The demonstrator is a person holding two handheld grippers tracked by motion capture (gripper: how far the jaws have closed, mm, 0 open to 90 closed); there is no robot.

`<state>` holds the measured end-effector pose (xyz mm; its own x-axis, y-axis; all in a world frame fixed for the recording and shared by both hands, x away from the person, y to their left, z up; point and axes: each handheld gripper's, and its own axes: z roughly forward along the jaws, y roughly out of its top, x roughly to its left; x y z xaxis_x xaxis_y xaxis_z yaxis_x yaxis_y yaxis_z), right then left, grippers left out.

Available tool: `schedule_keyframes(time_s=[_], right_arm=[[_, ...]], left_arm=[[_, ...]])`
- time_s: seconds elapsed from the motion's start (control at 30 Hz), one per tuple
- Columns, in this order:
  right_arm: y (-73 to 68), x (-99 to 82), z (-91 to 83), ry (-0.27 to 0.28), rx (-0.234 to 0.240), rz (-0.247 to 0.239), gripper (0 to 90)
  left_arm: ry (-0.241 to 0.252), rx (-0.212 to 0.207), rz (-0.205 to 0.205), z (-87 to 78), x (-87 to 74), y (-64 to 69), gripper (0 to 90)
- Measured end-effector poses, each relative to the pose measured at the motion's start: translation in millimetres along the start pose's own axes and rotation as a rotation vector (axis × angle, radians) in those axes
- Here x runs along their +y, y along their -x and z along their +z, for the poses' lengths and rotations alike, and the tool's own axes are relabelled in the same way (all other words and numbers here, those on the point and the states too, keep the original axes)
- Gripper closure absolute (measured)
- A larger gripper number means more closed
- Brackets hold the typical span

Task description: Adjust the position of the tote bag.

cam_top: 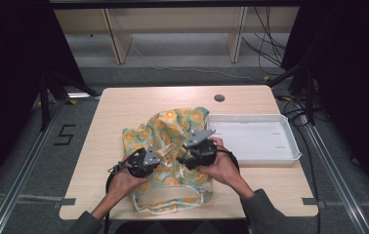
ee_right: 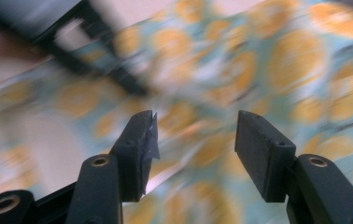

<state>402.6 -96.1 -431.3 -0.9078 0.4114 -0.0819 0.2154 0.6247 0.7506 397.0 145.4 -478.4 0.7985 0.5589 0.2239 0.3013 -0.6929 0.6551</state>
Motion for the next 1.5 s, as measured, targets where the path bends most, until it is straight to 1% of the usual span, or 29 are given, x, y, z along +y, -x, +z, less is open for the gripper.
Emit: schedule_keyframes(time_s=[0.07, 0.1, 0.27, 0.37, 0.4, 0.43, 0.47, 0.53, 0.57, 0.6, 0.63, 0.7, 0.73, 0.8, 0.87, 0.9, 0.97, 1.03, 1.1, 1.13, 1.17, 1.2, 1.23, 1.27, 1.3, 1.33, 1.37, 1.47, 1.5], right_arm=[[-14.8, -12.6, -3.2, -0.041, 0.036, 0.0, 48.0], [-27.7, -30.0, 1.6, -0.093, 0.035, -0.006, 43.7], [-29.8, -48.3, 20.1, -0.161, 0.056, -0.03, 36.5], [-25.9, -49.7, 32.7, -0.172, 0.034, -0.028, 35.8], [-22.7, -49.8, 41.1, -0.192, 0.037, -0.023, 43.7], [-22.7, -49.8, 41.1, -0.192, 0.037, -0.023, 43.7], [-21.3, -50.2, 43.8, -0.199, 0.035, -0.025, 49.7], [-16.1, -51.1, 47.2, -0.192, 0.046, -0.04, 73.4], [-13.6, -49.8, 43.8, -0.194, 0.01, -0.071, 87.4], [-13.6, -49.8, 43.8, -0.194, 0.01, -0.071, 87.4], [-9.9, -45.7, 33.3, -0.136, 0.028, -0.025, 90.0], [-7.4, -40.6, 25.4, -0.114, 0.017, -0.036, 90.0], [-3.9, -34.8, 15.8, -0.092, -0.021, -0.023, 90.0], [11.9, -22.2, -5.6, 0.013, -0.023, 0.01, 90.0], [29.0, -14.0, -21.8, 0.087, -0.067, 0.054, 90.0], [48.6, -11.2, -31.4, 0.117, -0.136, 0.096, 90.0], [66.8, -13.9, -31.4, 0.126, -0.167, 0.152, 90.0], [83.5, -21.9, -23.5, 0.092, -0.199, 0.183, 90.0], [87.8, -27.3, -15.8, 0.067, -0.199, 0.194, 90.0], [90.8, -38.9, -1.3, -0.026, -0.202, 0.204, 86.8], [90.8, -38.9, -1.3, -0.026, -0.202, 0.204, 86.8], [90.9, -45.4, 6.9, -0.062, -0.222, 0.238, 75.9], [90.9, -45.4, 6.9, -0.062, -0.222, 0.238, 75.9], [90.1, -44.5, 3.9, -0.09, -0.211, 0.257, 69.8], [90.4, -42.6, -1.8, -0.081, -0.218, 0.246, 60.9], [84.2, -34.3, -19.0, -0.052, -0.212, 0.262, 49.3], [84.2, -34.3, -19.0, -0.052, -0.212, 0.262, 49.3], [64.1, -19.8, -50.3, 0.054, -0.204, 0.208, 42.2], [51.5, -13.5, -60.7, 0.076, -0.16, 0.189, 40.9]], left_arm=[[0.014, -0.005, -0.006, -7.6, 1.7, -5.4, 90.0], [0.027, -0.009, -0.019, -12.9, 3.0, -9.2, 90.0], [0.047, -0.007, -0.027, -21.6, 6.9, -16.5, 90.0], [0.062, -0.009, -0.041, -24.7, 7.7, -20.5, 90.0], [0.068, -0.008, -0.052, -26.4, 7.4, -22.1, 90.0], [0.072, -0.008, -0.049, -27.1, 7.1, -23.6, 90.0], [0.07, -0.002, -0.05, -29.3, 6.4, -25.1, 90.0], [0.085, 0.008, -0.043, -31.4, 5.2, -27.6, 90.0], [0.095, 0.005, -0.078, -31.6, 3.9, -26.6, 90.0], [0.092, 0.01, -0.049, -33.9, 3.4, -29.9, 90.0], [0.104, 0.006, -0.062, -34.8, 2.5, -30.8, 90.0], [0.113, 0.017, -0.079, -38.2, 1.1, -33.5, 89.9], [0.118, 0.018, -0.088, -40.1, 0.5, -34.9, 89.9], [0.127, 0.028, -0.093, -44.5, -0.9, -39.0, 89.9], [0.137, 0.037, -0.107, -47.3, -2.6, -42.4, 90.0], [0.14, 0.04, -0.112, -48.2, -3.6, -44.2, 90.0], [0.135, 0.045, -0.114, -49.0, -5.9, -49.2, 90.0], [0.13, 0.042, -0.117, -47.4, -7.5, -52.0, 90.0], [0.135, 0.041, -0.13, -45.7, -8.4, -52.2, 90.0], [0.13, 0.038, -0.134, -44.7, -9.3, -53.4, 90.0], [0.132, 0.034, -0.127, -44.1, -9.7, -54.7, 90.0], [0.135, 0.031, -0.153, -43.2, -10.1, -54.1, 90.0], [0.135, 0.033, -0.142, -43.4, -10.1, -55.1, 90.0], [0.135, 0.031, -0.14, -43.7, -10.1, -55.4, 90.0], [0.135, 0.033, -0.149, -44.3, -9.9, -54.7, 90.0], [0.139, 0.03, -0.139, -45.0, -9.0, -55.4, 90.0], [0.145, 0.029, -0.155, -45.2, -8.5, -54.5, 90.0], [0.154, 0.021, -0.154, -47.5, -5.0, -54.0, 90.0], [0.158, 0.023, -0.149, -48.6, -3.7, -54.3, 90.0]])
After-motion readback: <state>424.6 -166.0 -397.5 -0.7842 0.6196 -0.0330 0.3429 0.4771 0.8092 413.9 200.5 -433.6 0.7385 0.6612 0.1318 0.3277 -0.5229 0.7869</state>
